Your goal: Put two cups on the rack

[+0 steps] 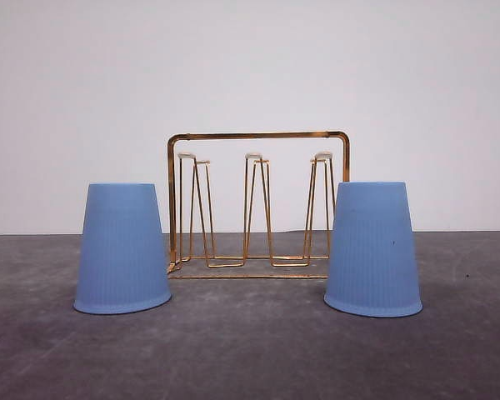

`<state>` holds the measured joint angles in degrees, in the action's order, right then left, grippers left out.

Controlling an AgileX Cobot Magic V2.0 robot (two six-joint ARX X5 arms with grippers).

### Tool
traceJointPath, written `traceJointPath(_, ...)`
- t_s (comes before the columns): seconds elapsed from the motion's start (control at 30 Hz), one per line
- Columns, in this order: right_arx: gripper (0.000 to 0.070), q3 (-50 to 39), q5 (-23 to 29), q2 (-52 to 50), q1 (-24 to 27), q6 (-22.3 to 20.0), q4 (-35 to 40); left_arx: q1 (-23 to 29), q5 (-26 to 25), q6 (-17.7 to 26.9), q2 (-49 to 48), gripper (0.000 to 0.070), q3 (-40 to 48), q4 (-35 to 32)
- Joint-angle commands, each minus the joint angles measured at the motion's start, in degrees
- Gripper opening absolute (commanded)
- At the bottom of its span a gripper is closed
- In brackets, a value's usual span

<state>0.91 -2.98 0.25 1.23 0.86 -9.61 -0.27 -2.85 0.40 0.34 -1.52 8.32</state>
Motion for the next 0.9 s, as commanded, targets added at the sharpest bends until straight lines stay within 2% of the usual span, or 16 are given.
traceJointPath(0.0, 0.0039, -0.2, 0.0, 0.0, 0.0, 0.6, 0.6, 0.0, 0.0, 0.2, -0.1, 0.0000, 0.8, -0.7)
traceJointPath(0.1, 0.0039, -0.2, 0.0, 0.0, 0.0, 0.6, 0.6, 0.0, -0.2, -1.3, -0.1, 0.0000, 0.8, -0.7)
traceJointPath(0.23, 0.0039, -0.2, 0.0, 0.0, 0.0, 0.8, 0.6, 0.0, -0.1, -7.7, -0.1, 0.0000, 0.8, -0.7)
traceJointPath(0.3, 0.0039, -0.1, -0.2, 0.0, 0.0, 4.3, 0.7, 0.0, -0.1, -12.3, -0.1, 0.0000, 0.8, -1.3)
traceJointPath(0.43, 0.0003, 0.6, -0.2, 0.0, 0.0, 14.2, 1.9, 0.0, -0.1, -22.1, -0.1, 0.0000, 0.6, -4.7)
traceJointPath(0.53, 0.0003, 2.9, -0.2, 0.0, 0.0, 17.3, 2.2, 0.0, -0.3, -27.6, -0.1, 0.0000, -0.9, -8.6)
traceJointPath(0.67, 0.0003, 9.0, 0.1, 0.0, 0.0, 17.2, 0.9, 0.0, -1.4, -28.8, 0.0, 0.0003, -6.7, -6.7)
traceJointPath(0.87, 0.0003, 19.7, -0.2, 2.5, 0.0, 16.5, -4.1, 0.0, -1.4, -27.8, 2.6, 0.0003, -20.1, 7.3)
